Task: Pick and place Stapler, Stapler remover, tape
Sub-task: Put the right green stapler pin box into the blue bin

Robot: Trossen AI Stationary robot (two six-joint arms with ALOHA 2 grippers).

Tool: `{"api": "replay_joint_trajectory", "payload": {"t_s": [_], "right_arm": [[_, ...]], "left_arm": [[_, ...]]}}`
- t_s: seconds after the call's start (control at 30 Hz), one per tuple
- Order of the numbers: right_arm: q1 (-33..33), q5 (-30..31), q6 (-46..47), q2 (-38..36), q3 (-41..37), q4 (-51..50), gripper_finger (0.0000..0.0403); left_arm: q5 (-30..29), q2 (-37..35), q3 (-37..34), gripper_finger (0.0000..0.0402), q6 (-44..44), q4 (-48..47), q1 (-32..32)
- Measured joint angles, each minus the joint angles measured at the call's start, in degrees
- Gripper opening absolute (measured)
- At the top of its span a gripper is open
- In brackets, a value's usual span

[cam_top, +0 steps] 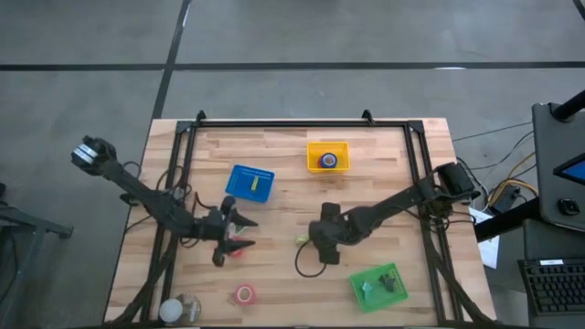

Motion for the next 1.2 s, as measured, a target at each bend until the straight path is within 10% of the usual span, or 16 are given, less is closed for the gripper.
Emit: {"api": "replay_joint_trajectory", "payload": {"t_s": [0.3,1.2], "right_arm": [[-0.04,-0.51,1.85,0.0,-3.3,4.93,0.0303],[0.07,-1.56,1.61,0.76,-3.89,9.18,0.028]], "left_arm": [[0.02,-1.91,-9.43,0.0245,-15.28,0.17,-0.1],[0.02,-1.61,-21.32,0.0245,-15.82,-8.09,-0.1]]}}
